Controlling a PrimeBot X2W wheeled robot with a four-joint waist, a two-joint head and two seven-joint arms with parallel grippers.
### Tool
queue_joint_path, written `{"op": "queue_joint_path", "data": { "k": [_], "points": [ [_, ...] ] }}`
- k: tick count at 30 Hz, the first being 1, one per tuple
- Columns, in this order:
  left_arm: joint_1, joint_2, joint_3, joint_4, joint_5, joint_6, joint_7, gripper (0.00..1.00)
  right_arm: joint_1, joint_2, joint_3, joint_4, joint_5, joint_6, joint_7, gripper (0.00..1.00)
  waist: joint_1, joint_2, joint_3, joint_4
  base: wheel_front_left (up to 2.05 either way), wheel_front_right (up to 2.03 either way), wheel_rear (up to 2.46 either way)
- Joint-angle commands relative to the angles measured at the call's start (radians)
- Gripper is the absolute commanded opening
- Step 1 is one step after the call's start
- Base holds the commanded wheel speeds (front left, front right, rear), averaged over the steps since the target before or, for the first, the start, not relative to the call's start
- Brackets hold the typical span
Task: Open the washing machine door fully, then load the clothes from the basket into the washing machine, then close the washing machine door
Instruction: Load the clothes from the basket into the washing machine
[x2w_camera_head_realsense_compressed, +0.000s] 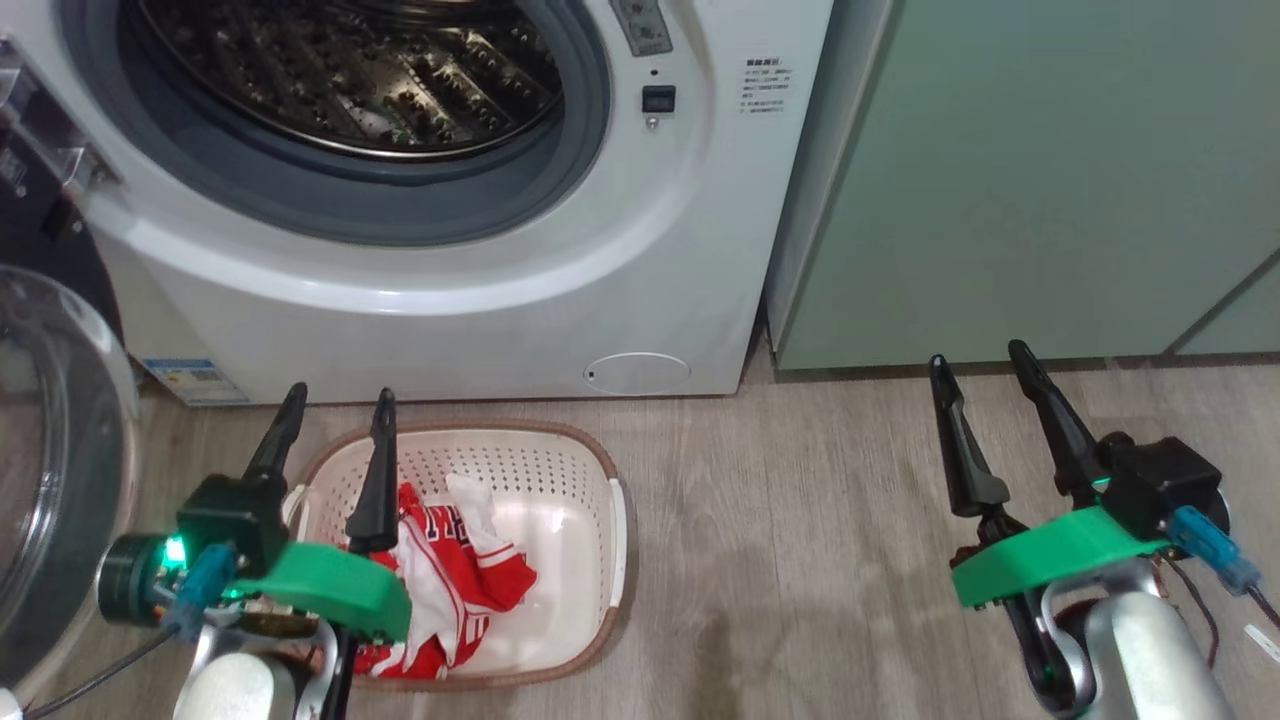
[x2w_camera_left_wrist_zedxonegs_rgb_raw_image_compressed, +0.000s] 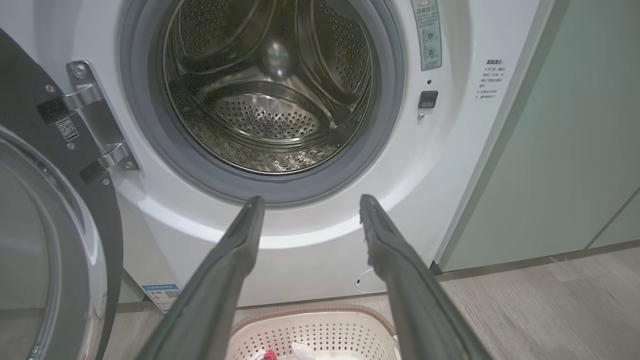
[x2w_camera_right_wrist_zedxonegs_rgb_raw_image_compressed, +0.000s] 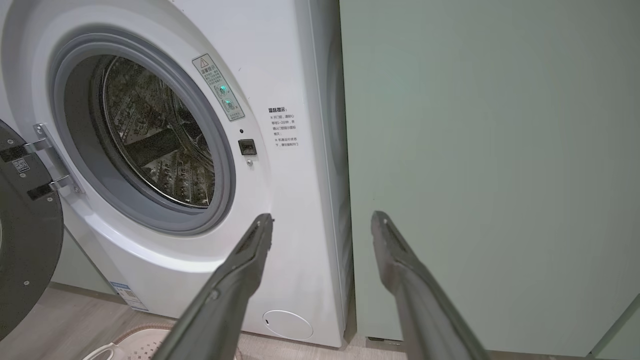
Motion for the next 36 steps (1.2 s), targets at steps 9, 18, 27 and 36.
{"op": "queue_joint_path", "data": {
  "k": [9,18,27,36],
  "points": [
    [-0.043,0.021,0.027,-0.033,-0.009,0.015,-0.008,1.00,-0.020,0.002,0.024,-0.037,0.007,0.000,-0.002,1.00,-0.0003,0.0000,-0.002,0.007,0.06,-0.06,0.00],
    [-0.044,0.025,0.022,-0.036,-0.013,0.020,-0.008,1.00,-0.018,0.002,0.025,-0.041,0.007,0.000,0.002,1.00,-0.0003,0.0000,0.001,0.015,0.00,0.00,0.00],
    [-0.153,0.031,-0.003,0.064,-0.044,-0.023,0.066,1.00,-0.047,0.002,0.038,-0.078,0.009,0.000,0.005,1.00,-0.0003,0.0000,0.096,0.001,0.00,0.00,0.00],
    [-0.385,-0.012,-0.043,0.449,-0.107,-0.105,0.153,1.00,-0.133,0.002,0.068,-0.104,0.019,0.000,-0.007,1.00,-0.0003,0.0000,0.303,-0.039,0.00,0.00,0.00]
  ]
}}
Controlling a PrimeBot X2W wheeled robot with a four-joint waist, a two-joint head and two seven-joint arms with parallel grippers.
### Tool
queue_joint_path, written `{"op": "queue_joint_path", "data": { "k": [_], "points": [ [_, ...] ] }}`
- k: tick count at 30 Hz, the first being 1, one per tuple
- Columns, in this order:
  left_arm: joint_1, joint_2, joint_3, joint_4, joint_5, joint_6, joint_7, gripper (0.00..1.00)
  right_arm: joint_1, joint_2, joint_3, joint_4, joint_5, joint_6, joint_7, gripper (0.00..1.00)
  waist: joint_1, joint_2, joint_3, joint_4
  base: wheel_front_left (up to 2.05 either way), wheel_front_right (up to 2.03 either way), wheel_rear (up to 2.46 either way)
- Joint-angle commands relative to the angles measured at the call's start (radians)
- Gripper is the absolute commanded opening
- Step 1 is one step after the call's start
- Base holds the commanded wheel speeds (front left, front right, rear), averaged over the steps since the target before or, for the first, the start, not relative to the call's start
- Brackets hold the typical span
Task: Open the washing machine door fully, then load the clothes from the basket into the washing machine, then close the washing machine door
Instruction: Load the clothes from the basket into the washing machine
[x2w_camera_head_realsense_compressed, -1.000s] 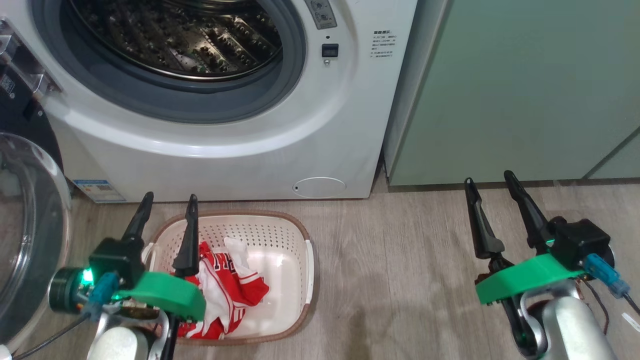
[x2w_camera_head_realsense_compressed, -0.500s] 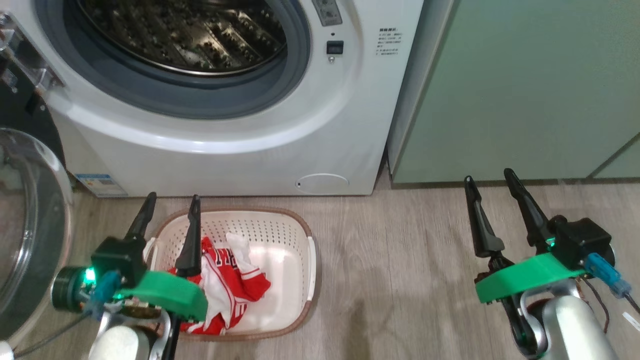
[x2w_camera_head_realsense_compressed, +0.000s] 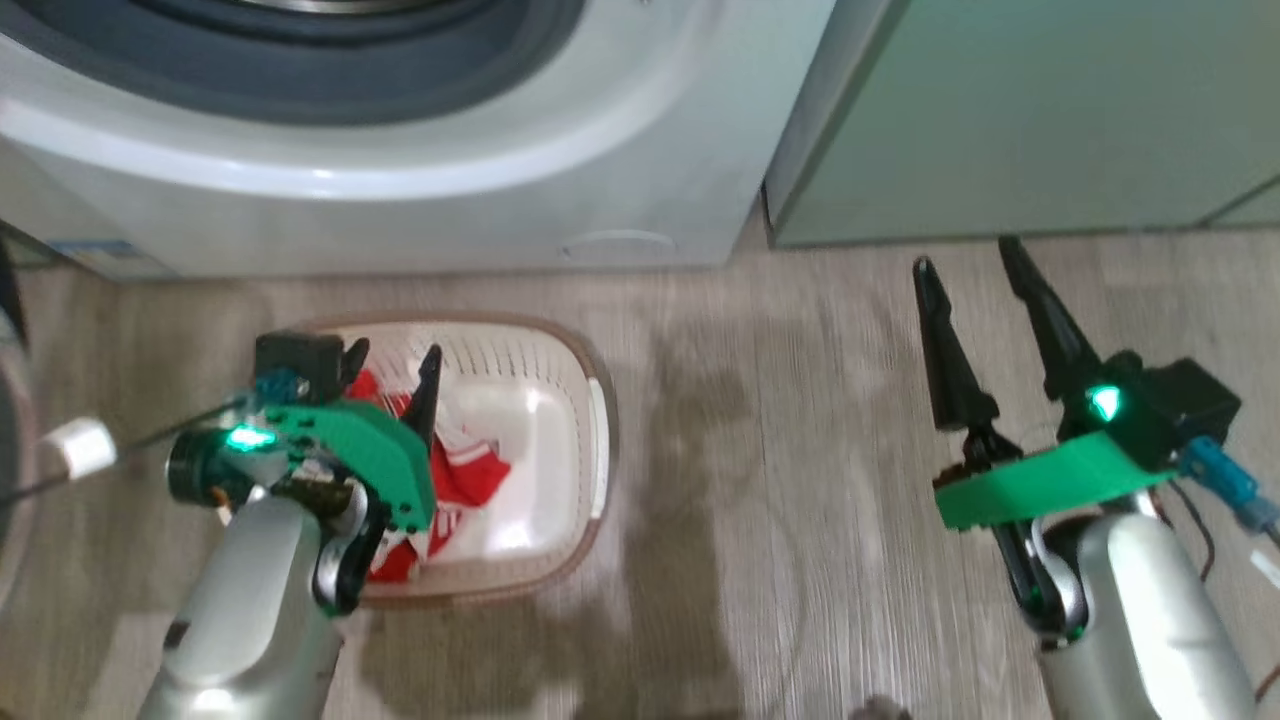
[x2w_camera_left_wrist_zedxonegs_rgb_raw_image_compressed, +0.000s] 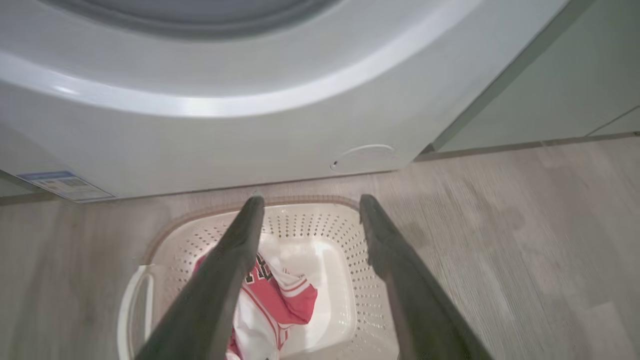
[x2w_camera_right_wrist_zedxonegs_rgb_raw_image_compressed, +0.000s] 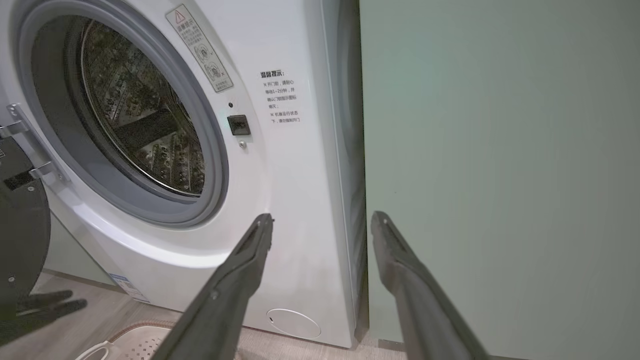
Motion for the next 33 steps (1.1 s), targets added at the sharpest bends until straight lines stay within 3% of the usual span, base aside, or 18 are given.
{"op": "queue_joint_path", "data": {
  "k": [1,9,17,25,33],
  "points": [
    [-0.060,0.010,0.028,0.025,-0.010,-0.009,0.002,1.00,-0.038,0.002,0.030,-0.039,0.004,0.000,-0.012,1.00,-0.0001,0.0000,0.101,-0.029,0.00,0.00,0.00],
    [-0.242,-0.013,0.036,0.371,-0.048,-0.055,-0.014,1.00,-0.129,0.002,0.063,-0.052,0.009,0.000,-0.031,1.00,-0.0001,0.0000,0.292,-0.069,0.00,0.00,0.00],
    [-0.369,-0.013,0.058,0.617,-0.071,-0.062,-0.097,1.00,-0.171,0.002,0.069,-0.070,0.006,0.000,-0.043,1.00,-0.0001,0.0000,0.422,-0.094,0.00,0.00,0.00],
    [-0.453,0.009,0.070,0.775,-0.086,-0.064,-0.155,1.00,-0.162,0.002,0.074,-0.120,-0.018,0.000,-0.038,1.00,-0.0001,0.0000,0.515,-0.110,0.00,0.00,0.00],
    [-0.509,0.032,0.065,0.836,-0.087,-0.064,-0.179,1.00,-0.135,0.002,0.069,-0.185,-0.044,0.000,-0.016,1.00,-0.0001,0.0000,0.572,-0.111,0.00,0.00,0.00]
  ]
}}
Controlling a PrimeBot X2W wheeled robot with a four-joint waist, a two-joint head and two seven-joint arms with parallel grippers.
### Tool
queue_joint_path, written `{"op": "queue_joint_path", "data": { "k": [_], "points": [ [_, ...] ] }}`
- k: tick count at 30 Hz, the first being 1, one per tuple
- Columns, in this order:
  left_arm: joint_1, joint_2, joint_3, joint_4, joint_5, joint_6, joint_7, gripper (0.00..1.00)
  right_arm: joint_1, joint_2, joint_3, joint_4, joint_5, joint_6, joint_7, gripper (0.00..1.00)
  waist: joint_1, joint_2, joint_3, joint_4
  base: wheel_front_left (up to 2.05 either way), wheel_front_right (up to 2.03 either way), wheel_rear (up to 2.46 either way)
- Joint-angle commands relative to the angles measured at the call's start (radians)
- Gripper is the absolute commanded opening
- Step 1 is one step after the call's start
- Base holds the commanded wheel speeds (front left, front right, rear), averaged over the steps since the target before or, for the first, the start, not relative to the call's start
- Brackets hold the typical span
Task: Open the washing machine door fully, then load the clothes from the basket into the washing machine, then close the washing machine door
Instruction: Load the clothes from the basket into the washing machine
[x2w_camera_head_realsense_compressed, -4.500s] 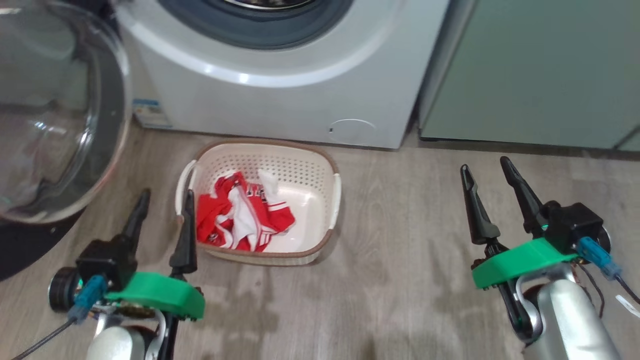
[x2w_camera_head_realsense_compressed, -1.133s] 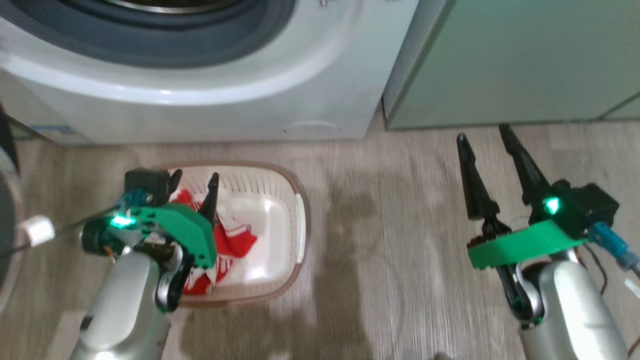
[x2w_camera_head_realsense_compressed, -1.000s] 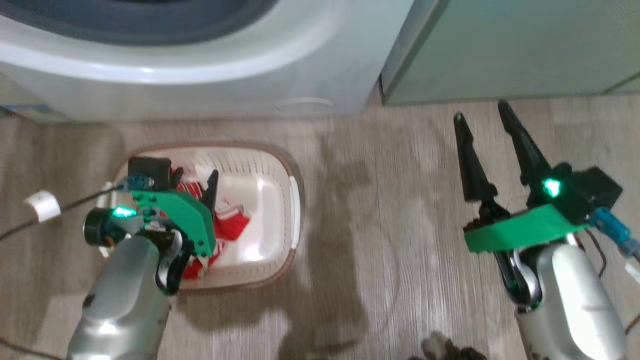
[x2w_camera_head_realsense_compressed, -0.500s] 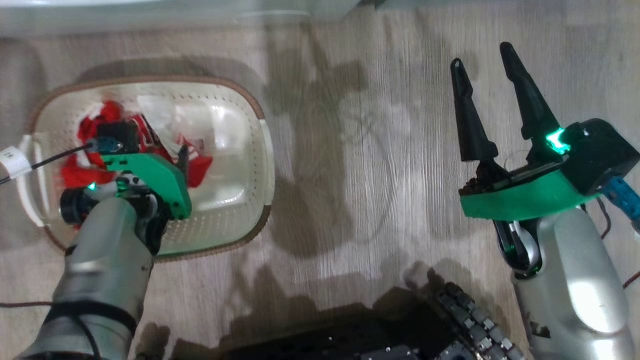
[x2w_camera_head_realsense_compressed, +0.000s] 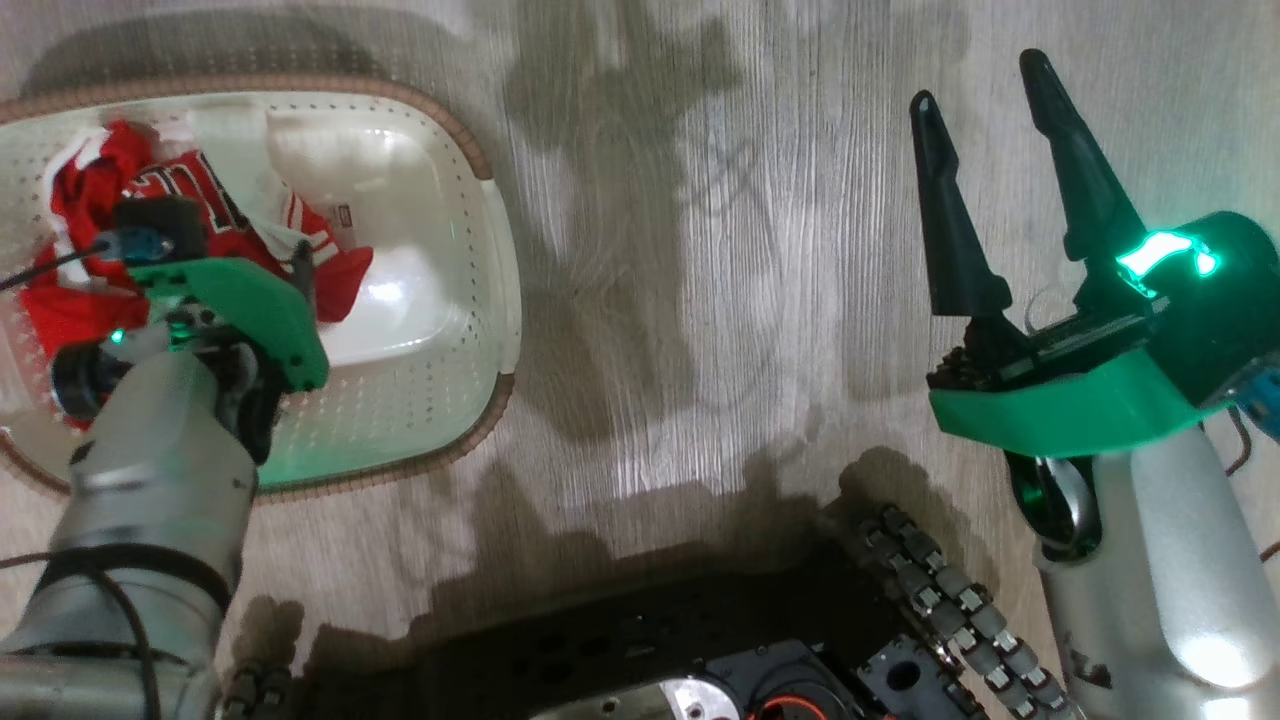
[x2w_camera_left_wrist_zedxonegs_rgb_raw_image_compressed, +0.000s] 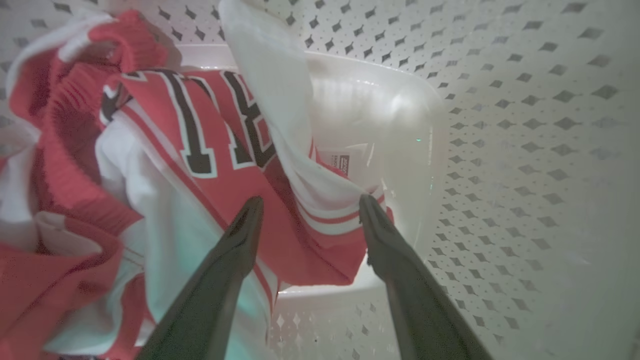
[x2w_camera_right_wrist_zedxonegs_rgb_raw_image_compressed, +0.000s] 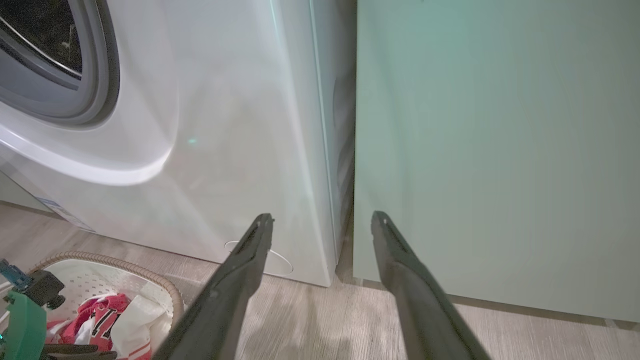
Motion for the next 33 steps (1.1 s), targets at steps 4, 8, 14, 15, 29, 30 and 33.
{"op": "queue_joint_path", "data": {
  "k": [4,8,14,15,29,30,33],
  "points": [
    [0.005,0.051,0.008,0.012,0.003,0.007,-0.017,1.00,0.057,0.003,0.017,-0.061,-0.013,0.000,0.014,1.00,-0.0001,0.0001,0.025,-0.002,0.00,0.00,0.00],
    [-0.012,0.065,-0.006,0.022,0.013,0.018,-0.018,1.00,0.074,0.003,0.017,-0.095,-0.019,0.000,0.024,1.00,-0.0001,0.0001,0.044,-0.008,0.00,0.00,0.00],
    [-0.019,0.082,-0.028,0.033,0.026,0.032,0.012,0.23,0.099,0.003,0.017,-0.127,-0.020,0.000,0.034,1.00,-0.0001,0.0001,0.057,-0.016,0.00,0.00,0.00],
    [-0.021,0.085,-0.030,0.034,0.026,0.034,0.014,0.00,0.101,0.003,0.017,-0.129,-0.020,0.000,0.035,1.00,-0.0001,0.0001,0.059,-0.017,0.00,0.00,0.00],
    [0.007,0.083,-0.033,0.038,0.007,0.062,-0.076,0.00,0.087,0.003,0.031,-0.083,0.011,0.000,0.016,1.00,-0.0001,0.0001,-0.031,0.004,0.00,0.00,0.00],
    [0.012,0.080,-0.033,0.037,0.006,0.063,-0.088,0.00,0.086,0.003,0.033,-0.078,0.012,0.000,0.014,1.00,-0.0001,0.0001,-0.045,0.008,0.00,0.00,0.00],
    [0.034,0.070,-0.032,0.022,0.002,0.064,-0.122,0.00,0.081,0.003,0.037,-0.058,0.015,0.000,0.011,1.00,-0.0001,0.0001,-0.092,0.023,0.00,0.00,0.00]
  ]
}}
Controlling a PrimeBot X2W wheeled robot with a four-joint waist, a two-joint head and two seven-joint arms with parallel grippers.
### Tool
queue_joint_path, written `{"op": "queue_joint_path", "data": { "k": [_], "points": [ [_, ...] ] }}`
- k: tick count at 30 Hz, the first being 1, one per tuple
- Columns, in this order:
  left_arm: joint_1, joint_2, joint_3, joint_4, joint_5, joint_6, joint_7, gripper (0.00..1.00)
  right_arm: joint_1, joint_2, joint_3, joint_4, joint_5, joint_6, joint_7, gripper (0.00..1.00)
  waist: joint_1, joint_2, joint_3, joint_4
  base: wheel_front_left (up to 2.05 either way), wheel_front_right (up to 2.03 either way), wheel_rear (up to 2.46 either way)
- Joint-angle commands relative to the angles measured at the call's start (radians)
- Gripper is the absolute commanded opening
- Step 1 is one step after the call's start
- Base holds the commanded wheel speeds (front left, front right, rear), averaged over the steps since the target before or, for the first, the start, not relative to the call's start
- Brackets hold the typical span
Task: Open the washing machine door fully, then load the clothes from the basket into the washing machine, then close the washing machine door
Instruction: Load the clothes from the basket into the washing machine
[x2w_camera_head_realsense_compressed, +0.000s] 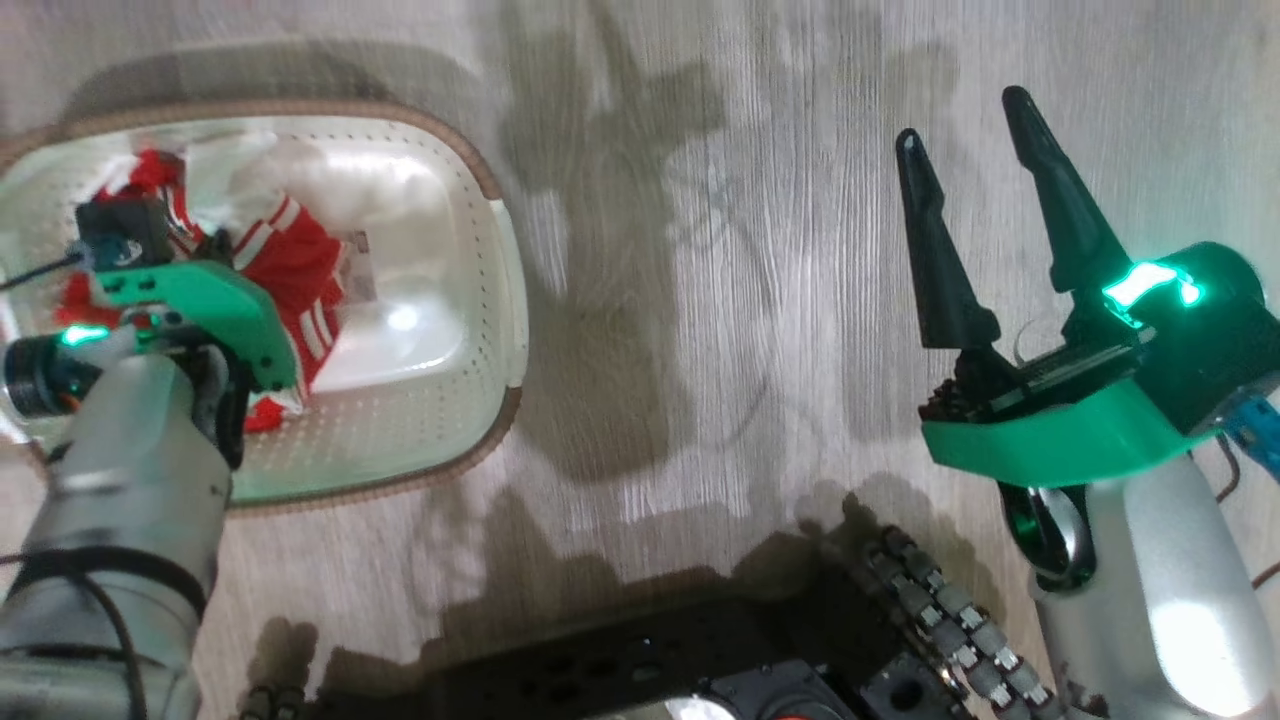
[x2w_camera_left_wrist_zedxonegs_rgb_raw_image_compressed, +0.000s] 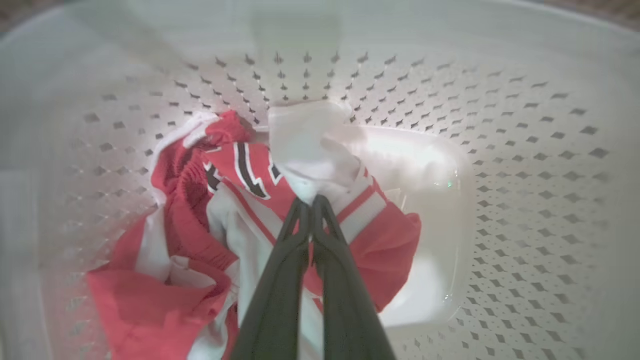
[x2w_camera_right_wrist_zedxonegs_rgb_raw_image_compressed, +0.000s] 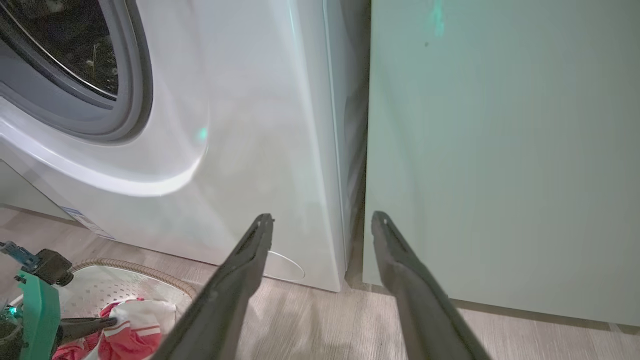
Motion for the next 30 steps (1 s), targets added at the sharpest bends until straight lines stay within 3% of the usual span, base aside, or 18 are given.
{"op": "queue_joint_path", "data": {
  "k": [1,7,22,30],
  "points": [
    [0.058,0.026,0.023,-0.017,-0.009,0.008,-0.022,0.00,0.030,0.003,0.023,-0.017,0.007,0.000,-0.007,1.00,0.0001,0.0000,-0.053,0.023,0.00,0.00,0.00],
    [0.105,0.013,0.026,-0.102,-0.006,0.011,-0.036,0.00,0.033,0.003,0.023,0.008,0.008,0.000,-0.004,1.00,0.0001,0.0000,-0.128,0.052,0.00,0.00,0.00],
    [0.373,-0.025,0.072,-0.665,0.058,0.076,-0.037,0.00,0.066,0.003,-0.032,0.030,0.001,0.000,0.026,1.00,0.0001,0.0000,-0.321,0.133,0.00,0.00,0.00],
    [0.480,-0.014,0.078,-0.939,0.084,0.102,-0.037,0.00,0.079,0.003,-0.061,0.039,-0.005,0.000,0.044,1.00,0.0001,0.0000,-0.408,0.149,0.00,0.00,0.00]
  ]
}}
